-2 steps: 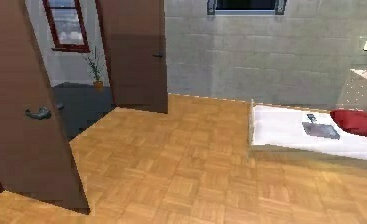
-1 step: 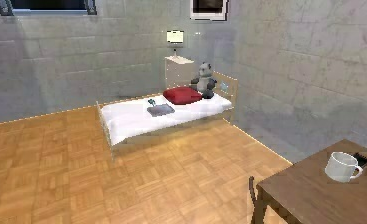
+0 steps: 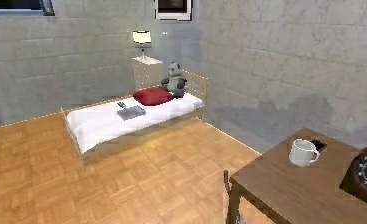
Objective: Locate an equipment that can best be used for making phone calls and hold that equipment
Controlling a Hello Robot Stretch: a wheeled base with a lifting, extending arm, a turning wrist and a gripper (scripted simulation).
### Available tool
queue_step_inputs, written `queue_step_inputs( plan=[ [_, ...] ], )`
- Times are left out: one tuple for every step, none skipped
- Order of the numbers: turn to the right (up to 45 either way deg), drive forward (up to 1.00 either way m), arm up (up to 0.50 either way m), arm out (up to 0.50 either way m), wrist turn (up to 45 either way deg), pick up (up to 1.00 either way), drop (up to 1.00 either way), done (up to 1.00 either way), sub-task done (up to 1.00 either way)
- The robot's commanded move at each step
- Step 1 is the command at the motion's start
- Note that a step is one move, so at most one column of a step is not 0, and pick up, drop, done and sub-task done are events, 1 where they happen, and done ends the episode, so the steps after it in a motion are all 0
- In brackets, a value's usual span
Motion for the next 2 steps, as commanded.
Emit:
queue_step_inputs(
  plan=[
    [0.0,0.9,0.0,0.0,0.0,0.0,0.0,0.0,0.0],
    [24.0,0.0,0.0,0.0,0.0,0.0,0.0,0.0,0.0]
  ],
)
